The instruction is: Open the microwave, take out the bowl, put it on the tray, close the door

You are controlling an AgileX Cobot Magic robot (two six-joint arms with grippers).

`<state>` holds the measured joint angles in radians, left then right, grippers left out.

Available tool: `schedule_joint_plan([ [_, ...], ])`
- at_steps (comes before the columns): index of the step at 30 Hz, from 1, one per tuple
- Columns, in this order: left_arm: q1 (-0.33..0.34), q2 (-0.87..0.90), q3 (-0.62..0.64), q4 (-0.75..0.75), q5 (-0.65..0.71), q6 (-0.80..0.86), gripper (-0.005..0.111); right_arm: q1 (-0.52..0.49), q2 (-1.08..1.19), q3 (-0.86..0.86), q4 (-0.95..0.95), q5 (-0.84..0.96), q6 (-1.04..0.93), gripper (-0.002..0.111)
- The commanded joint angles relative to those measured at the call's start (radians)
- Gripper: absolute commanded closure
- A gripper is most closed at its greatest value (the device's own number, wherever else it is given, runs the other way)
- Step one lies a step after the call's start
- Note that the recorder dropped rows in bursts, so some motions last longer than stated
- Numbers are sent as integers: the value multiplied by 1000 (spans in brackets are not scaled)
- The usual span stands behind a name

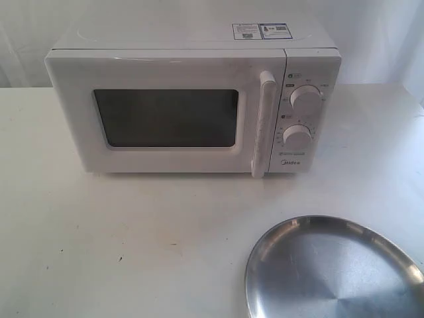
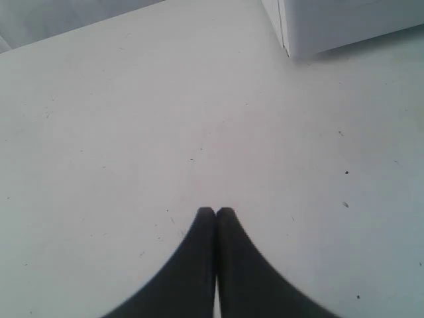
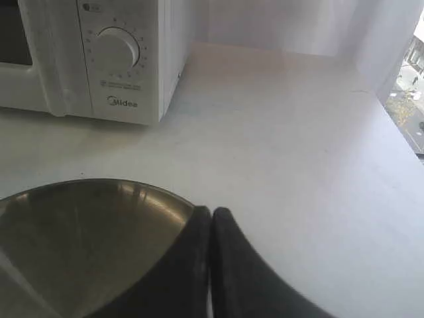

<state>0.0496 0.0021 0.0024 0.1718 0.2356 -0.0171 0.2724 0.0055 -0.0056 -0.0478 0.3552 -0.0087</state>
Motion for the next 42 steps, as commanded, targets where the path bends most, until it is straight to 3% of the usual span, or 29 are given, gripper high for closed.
schedule_joint_plan([
  [1, -2, -2, -2, -6, 0, -4, 107, -4, -6, 6, -64, -13, -16, 108],
  [3, -2, -2, -2, -6, 0, -4, 107, -4, -6, 6, -85, -32, -18, 108],
  [7, -2, -2, -2, -6, 0, -4, 107, -4, -6, 6, -94, -242, -12, 108],
  [12, -2, -2, -2, -6, 0, -4, 107, -4, -6, 6, 166, -684, 195, 108],
  [18, -2, -2, -2, -6, 0, -4, 107, -4, 30, 6, 171, -1075, 145, 108],
  [25, -2, -2, -2, -6, 0, -4, 107, -4, 385, -108, 131, -1186, 194, 108],
  [28, -2, -2, -2, -6, 0, -4, 107, -4, 603, -217, -34, -1184, 200, 108],
  [37, -2, -2, -2, -6, 0, -4, 107, -17, 1391, -575, -906, -1286, 405, 108],
  [42, -2, -2, -2, -6, 0, -4, 107, -108, 1659, -691, -1219, -1562, 480, 108],
])
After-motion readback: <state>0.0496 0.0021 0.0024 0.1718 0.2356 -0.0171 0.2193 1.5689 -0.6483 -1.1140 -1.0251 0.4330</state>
